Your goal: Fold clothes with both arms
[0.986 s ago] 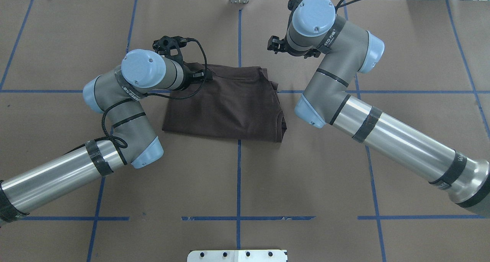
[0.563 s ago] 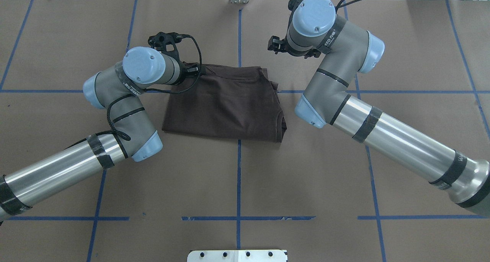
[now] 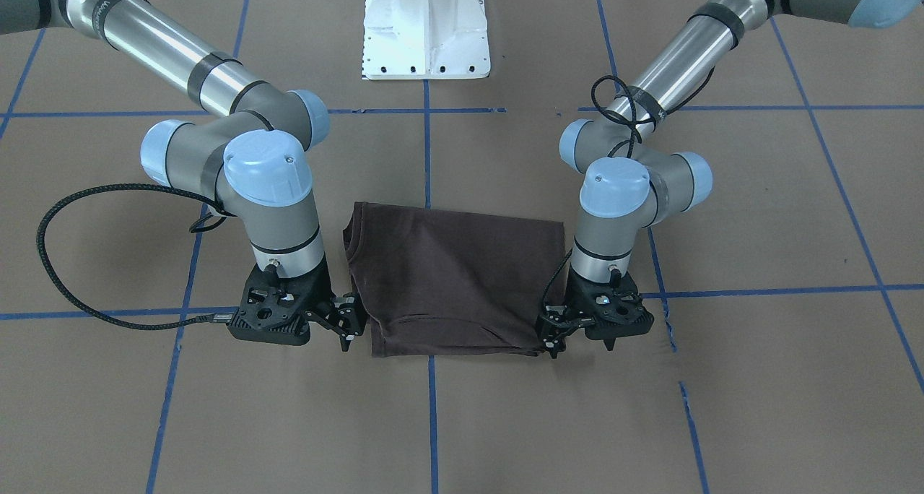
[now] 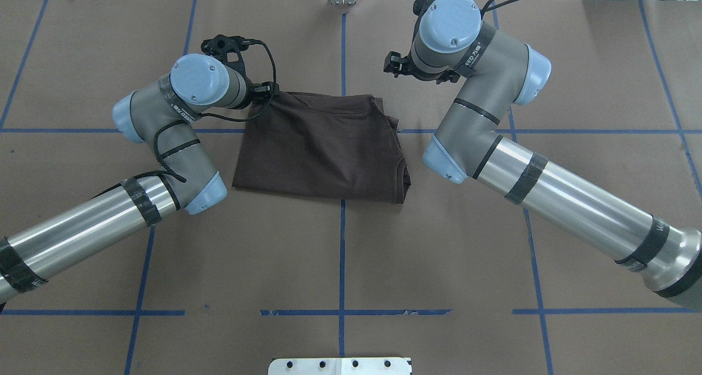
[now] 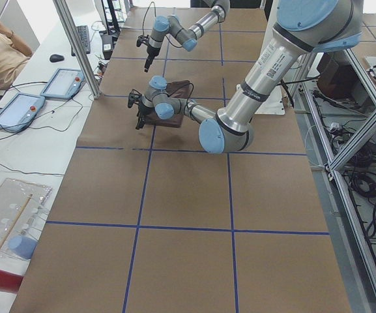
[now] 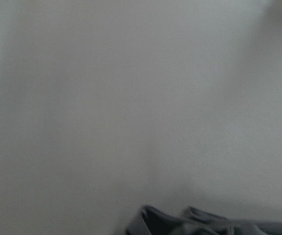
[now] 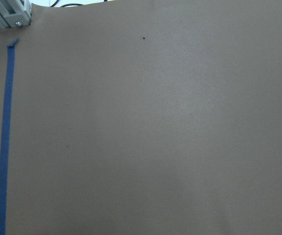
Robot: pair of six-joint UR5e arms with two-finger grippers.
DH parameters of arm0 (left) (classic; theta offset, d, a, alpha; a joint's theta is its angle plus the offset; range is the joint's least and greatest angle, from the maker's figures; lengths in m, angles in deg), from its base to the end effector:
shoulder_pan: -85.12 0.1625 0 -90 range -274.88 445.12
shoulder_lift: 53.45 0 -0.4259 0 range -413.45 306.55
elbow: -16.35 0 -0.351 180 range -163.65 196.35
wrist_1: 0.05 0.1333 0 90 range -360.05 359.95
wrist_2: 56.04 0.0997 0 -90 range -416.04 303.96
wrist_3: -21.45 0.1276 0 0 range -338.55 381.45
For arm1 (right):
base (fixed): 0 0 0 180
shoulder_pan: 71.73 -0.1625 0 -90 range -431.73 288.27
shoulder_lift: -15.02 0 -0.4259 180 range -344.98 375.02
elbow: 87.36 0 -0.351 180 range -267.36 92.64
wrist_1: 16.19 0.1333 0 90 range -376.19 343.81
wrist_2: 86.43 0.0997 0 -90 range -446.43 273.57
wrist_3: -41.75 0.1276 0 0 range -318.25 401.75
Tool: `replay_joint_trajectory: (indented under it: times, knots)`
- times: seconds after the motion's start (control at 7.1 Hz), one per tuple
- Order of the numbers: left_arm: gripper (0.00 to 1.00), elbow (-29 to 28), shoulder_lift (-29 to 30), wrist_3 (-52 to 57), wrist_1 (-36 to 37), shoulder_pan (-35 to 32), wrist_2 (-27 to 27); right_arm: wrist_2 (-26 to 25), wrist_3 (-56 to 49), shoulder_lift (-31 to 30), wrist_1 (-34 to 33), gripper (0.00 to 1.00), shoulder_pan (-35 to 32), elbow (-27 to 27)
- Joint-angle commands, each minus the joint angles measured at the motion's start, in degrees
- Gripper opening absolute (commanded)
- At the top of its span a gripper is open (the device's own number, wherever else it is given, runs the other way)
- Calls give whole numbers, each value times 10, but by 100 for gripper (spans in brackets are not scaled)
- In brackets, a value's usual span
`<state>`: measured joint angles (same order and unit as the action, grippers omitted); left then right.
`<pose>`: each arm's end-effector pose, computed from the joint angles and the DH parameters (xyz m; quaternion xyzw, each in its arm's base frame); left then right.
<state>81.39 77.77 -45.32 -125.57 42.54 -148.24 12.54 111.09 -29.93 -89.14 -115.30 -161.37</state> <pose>0.4871 -0.6219 0.3851 0.2227 0.3759 -0.1429 0.8881 -0.4784 -0.6116 0.3084 0.1466 -0.3689 0.1522 0.9051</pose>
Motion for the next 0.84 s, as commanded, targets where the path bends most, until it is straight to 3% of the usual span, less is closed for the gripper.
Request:
replay_joint_trajectory:
  times: [0.0, 0.14, 0.28, 0.42, 0.56, 0.7]
  knots:
    - [100, 10, 7, 36, 0, -36, -22, 4, -2, -1, -2, 100, -1, -5]
    - [100, 52, 1, 39, 4, -50, -80, 24, -16, -1, -10, 100, -15, -15]
    - [100, 131, -46, 70, 26, -62, -107, 99, -64, -26, -12, 100, -58, -32]
    - [100, 243, -96, 143, 94, -81, -121, 151, -146, -96, -14, 100, -103, -91]
    - [100, 348, -142, 211, 187, -103, -131, 212, -253, -162, -51, 100, -181, -147]
    - [100, 426, -193, 263, 235, -129, -135, 248, -391, -224, -102, 100, -247, -195]
